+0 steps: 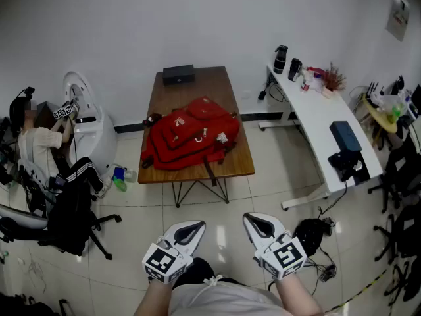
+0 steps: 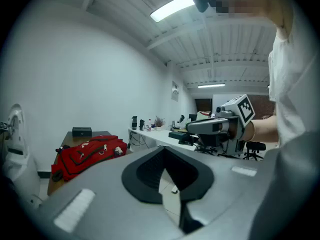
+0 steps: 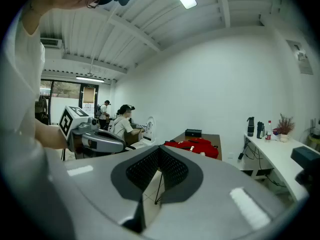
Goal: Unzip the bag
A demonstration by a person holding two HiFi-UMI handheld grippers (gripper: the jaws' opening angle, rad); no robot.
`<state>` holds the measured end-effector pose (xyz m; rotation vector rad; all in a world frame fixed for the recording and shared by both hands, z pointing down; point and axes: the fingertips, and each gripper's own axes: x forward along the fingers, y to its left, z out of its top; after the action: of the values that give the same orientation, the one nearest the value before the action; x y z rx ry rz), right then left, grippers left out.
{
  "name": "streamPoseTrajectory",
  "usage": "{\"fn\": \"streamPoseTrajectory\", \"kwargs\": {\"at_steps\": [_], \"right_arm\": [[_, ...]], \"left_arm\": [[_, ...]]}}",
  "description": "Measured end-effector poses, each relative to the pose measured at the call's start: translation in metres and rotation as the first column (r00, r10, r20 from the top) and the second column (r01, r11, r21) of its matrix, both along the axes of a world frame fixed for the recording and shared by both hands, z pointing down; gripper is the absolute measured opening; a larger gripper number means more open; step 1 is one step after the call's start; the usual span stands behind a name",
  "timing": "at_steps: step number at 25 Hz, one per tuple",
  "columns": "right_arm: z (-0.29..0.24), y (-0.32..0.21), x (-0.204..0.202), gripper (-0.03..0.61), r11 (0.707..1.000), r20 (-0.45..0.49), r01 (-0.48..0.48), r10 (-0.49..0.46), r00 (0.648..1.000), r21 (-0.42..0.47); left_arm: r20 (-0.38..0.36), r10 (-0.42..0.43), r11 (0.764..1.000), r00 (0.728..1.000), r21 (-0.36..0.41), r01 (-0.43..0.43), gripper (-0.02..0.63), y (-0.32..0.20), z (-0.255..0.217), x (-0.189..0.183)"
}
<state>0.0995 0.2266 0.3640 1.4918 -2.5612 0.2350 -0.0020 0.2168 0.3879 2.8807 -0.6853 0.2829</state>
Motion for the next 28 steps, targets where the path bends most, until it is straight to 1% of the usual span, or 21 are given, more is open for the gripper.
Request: {"fn": "streamPoseTrajectory", "kwargs": {"at_steps": [4,8,10,13,15,18,20,24,28], "right_arm": [[0.005,-0.047,0.007,0.006,1.000,-0.005,0.007,-0.007,1.000,0.011],[0.008,-0.112,0.011,0.006,1.000,-0.020,0.005,-0.005,1.000,0.006],[0.007,-0.148,0.011,0.006,1.000,-0.034,0.010,-0.010,0.999,0.004],[-0.007,-0.207,0.007,0.006,0.999,-0.056,0.021,-0.019,0.998,0.033],[-0.016,-0.245,0.007,0.006,0.998,-0.071,0.025,-0.021,0.997,0.050],[-0.018,-0.296,0.008,0.006,0.999,-0.066,0.007,-0.004,0.998,0.039],[-0.017,-0.321,0.005,0.006,0.999,-0.059,0.016,-0.014,0.998,0.032],[0.007,-0.356,0.007,0.006,0.998,-0.106,0.054,-0.051,0.993,0.019],[0.041,-0.385,0.022,0.006,0.995,-0.086,0.082,-0.087,0.992,-0.065]], "left_arm": [[-0.002,-0.051,0.999,0.999,0.001,0.051,0.006,-0.055,0.006,-0.001],[-0.019,-0.068,0.998,0.997,0.009,0.069,0.006,-0.126,0.009,0.001],[-0.015,-0.062,0.998,0.998,0.010,0.062,0.006,-0.163,0.011,0.005],[-0.005,-0.035,0.999,0.999,0.006,0.035,0.006,-0.215,0.014,0.012],[-0.015,-0.012,1.000,1.000,0.013,0.012,0.006,-0.247,0.011,0.017],[-0.036,0.012,1.000,0.999,0.025,-0.011,0.006,-0.292,0.005,0.024],[-0.035,0.016,1.000,0.999,0.015,-0.015,0.006,-0.316,0.009,0.028],[-0.014,0.005,1.000,1.000,-0.013,-0.005,0.006,-0.348,0.028,0.041],[0.046,-0.032,0.997,0.998,-0.073,0.035,0.006,-0.374,0.058,0.056]]}}
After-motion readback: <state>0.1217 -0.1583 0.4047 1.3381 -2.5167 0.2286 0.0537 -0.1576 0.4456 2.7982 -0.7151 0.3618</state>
